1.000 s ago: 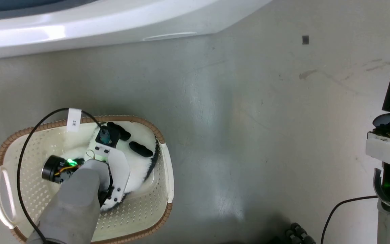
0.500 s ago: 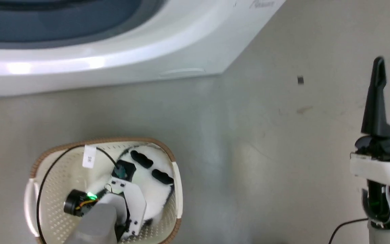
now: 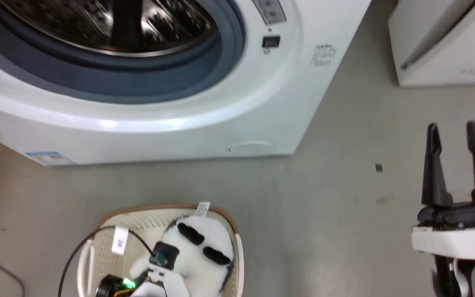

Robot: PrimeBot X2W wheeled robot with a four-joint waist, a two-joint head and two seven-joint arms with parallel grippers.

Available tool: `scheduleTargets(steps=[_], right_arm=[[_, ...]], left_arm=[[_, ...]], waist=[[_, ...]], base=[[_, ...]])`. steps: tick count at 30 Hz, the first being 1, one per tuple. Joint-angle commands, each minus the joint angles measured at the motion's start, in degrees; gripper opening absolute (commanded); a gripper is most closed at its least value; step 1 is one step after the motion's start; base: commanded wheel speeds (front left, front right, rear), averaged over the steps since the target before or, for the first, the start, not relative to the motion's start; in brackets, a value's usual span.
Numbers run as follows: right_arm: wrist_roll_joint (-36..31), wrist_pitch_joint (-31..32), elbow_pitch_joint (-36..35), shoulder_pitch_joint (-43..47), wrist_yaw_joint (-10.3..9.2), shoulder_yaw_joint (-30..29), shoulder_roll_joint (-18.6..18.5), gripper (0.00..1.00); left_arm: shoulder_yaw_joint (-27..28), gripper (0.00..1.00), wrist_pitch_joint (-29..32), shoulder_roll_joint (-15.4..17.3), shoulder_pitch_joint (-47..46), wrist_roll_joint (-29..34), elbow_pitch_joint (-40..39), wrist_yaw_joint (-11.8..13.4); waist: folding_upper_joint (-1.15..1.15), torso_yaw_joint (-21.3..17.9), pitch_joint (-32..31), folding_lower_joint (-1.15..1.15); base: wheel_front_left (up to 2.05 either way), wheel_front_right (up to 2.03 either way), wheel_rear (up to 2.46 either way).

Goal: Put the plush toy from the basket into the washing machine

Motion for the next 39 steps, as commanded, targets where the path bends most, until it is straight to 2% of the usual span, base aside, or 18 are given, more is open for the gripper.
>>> scheduleTargets(steps=[1,11,19,29,39], right_arm=[[-0.35,-0.26,0.24,1.13,-0.04,0.15,-0.03,1.00],[-0.56,-0.26,0.83,5.51,-0.04,-0.21,-0.03,1.00],[-0.36,-0.26,1.04,7.76,-0.04,-0.62,-0.03,1.00],[-0.17,-0.26,0.85,9.15,-0.04,-0.51,-0.03,1.00],[-0.58,-0.26,0.42,9.27,-0.04,-0.14,-0.03,1.00]], left_arm=[[-0.43,0.00,-0.91,-0.04,0.82,-0.07,-0.06,-0.18],[-1.67,0.00,-5.93,-0.70,3.17,-0.46,-1.04,0.22],[-1.25,0.00,-7.26,-0.67,4.45,-1.04,-5.85,1.39],[1.96,0.00,-7.32,1.99,7.52,-0.53,-21.80,4.99],[7.68,0.00,-7.33,3.41,9.80,1.11,-36.21,9.23]], waist=[[0.00,1.55,-3.43,0.00],[0.00,4.04,-9.58,0.00],[0.00,5.45,-12.74,0.00],[0.00,6.58,-14.69,0.00],[0.00,6.09,-15.08,0.00]], base=[[0.00,0.00,0.00],[0.00,0.00,0.00],[0.00,0.00,0.00],[0.00,0.00,0.00],[0.00,0.00,0.00]])
